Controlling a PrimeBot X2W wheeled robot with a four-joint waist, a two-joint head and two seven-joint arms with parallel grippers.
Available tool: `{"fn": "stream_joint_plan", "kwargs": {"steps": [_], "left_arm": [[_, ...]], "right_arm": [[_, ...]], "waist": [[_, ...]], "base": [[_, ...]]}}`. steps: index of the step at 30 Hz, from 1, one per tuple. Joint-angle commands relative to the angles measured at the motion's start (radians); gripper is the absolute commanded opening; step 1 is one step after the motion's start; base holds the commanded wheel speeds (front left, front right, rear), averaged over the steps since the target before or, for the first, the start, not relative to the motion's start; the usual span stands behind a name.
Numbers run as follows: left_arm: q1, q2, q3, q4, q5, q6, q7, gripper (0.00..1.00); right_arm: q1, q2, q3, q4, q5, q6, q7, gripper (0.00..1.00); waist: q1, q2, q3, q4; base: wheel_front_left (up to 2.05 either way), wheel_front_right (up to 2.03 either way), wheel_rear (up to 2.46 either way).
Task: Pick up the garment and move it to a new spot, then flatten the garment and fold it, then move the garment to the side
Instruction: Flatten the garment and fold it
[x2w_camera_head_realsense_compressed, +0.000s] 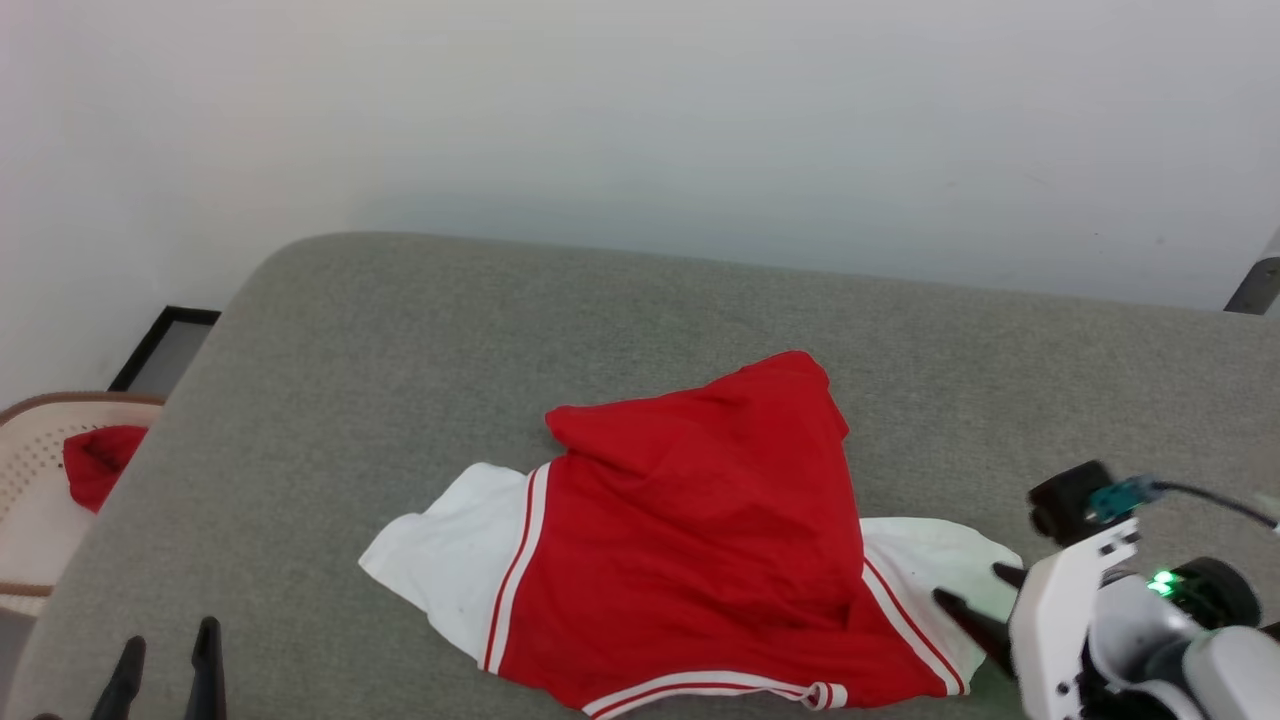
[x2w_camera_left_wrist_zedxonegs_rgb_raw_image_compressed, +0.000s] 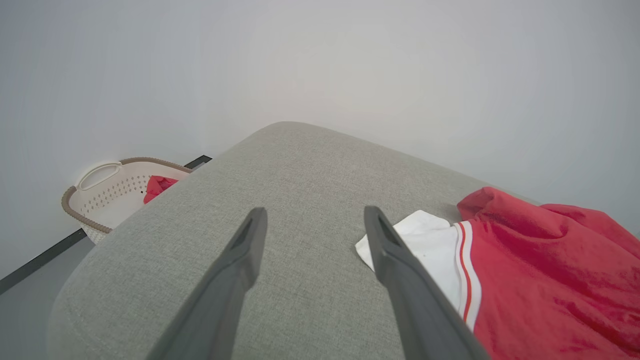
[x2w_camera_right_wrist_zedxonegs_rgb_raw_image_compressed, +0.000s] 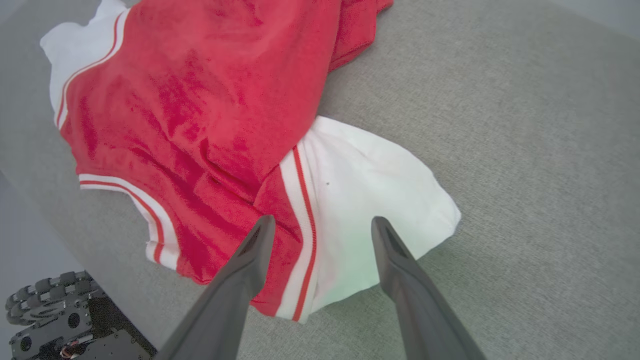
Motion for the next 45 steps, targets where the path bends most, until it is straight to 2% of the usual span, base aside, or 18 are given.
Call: {"fn": "stream_joint_plan", "kwargs": {"steps": [1, 6, 11, 24, 28, 29, 30, 31, 39, 45], "left_arm": [[0.012, 0.002, 0.003, -0.004, 0.006, 0.001, 0.000, 1.00], [0.005, 0.005, -0.006, -0.014, 0.010, 0.002, 0.002, 1.00], [-0.016, 0.006, -0.022, -0.018, 0.013, -0.006, 0.007, 1.00], [-0.076, -0.002, -0.065, -0.009, 0.021, -0.017, 0.023, 1.00], [-0.094, -0.007, -0.073, -0.001, 0.022, -0.019, 0.020, 1.00], [-0.098, -0.009, -0.075, 0.002, 0.023, -0.020, 0.019, 1.00], [-0.100, -0.011, -0.077, 0.004, 0.022, -0.021, 0.018, 1.00], [-0.103, -0.012, -0.077, 0.007, 0.023, -0.021, 0.017, 1.00], [-0.095, -0.012, -0.061, 0.015, 0.023, -0.017, 0.011, 1.00], [-0.081, -0.007, -0.048, 0.006, 0.023, -0.017, 0.009, 1.00]], "right_arm": [[0.015, 0.011, -0.027, 0.008, -0.012, -0.001, -0.001, 1.00], [-0.004, 0.052, -0.158, 0.074, -0.066, 0.000, 0.010, 1.00], [-0.036, 0.082, -0.235, 0.165, -0.106, 0.000, 0.026, 1.00], [-0.142, 0.157, -0.328, 0.388, -0.158, 0.000, 0.082, 1.00], [-0.165, 0.178, -0.329, 0.455, -0.178, 0.000, 0.106, 1.00], [-0.168, 0.176, -0.311, 0.465, -0.181, 0.000, 0.109, 0.66], [-0.173, 0.171, -0.305, 0.472, -0.183, 0.000, 0.104, 0.11], [-0.179, 0.168, -0.302, 0.479, -0.182, 0.000, 0.098, 0.00], [-0.236, 0.122, -0.274, 0.483, -0.144, -0.001, 0.044, 0.00], [-0.253, 0.100, -0.313, 0.477, -0.146, -0.001, 0.011, 0.00]], "waist": [[0.0000, 0.0000, -0.001, -0.003], [0.0000, 0.0000, 0.007, -0.002], [0.0000, 0.0000, 0.024, 0.015], [0.0000, 0.0000, 0.086, 0.080], [0.0000, 0.0000, 0.103, 0.092], [0.0000, 0.0000, 0.107, 0.094], [0.0000, 0.0000, 0.109, 0.095], [0.0000, 0.0000, 0.111, 0.095], [0.0000, 0.0000, 0.109, 0.070], [0.0000, 0.0000, 0.101, 0.043]], "base": [[0.00, 0.00, 0.00], [0.00, 0.00, 0.00], [0.00, 0.00, 0.00], [0.00, 0.00, 0.00], [0.00, 0.00, 0.00], [0.00, 0.00, 0.00], [0.00, 0.00, 0.00], [0.00, 0.00, 0.00], [0.00, 0.00, 0.00], [0.00, 0.00, 0.00]]}}
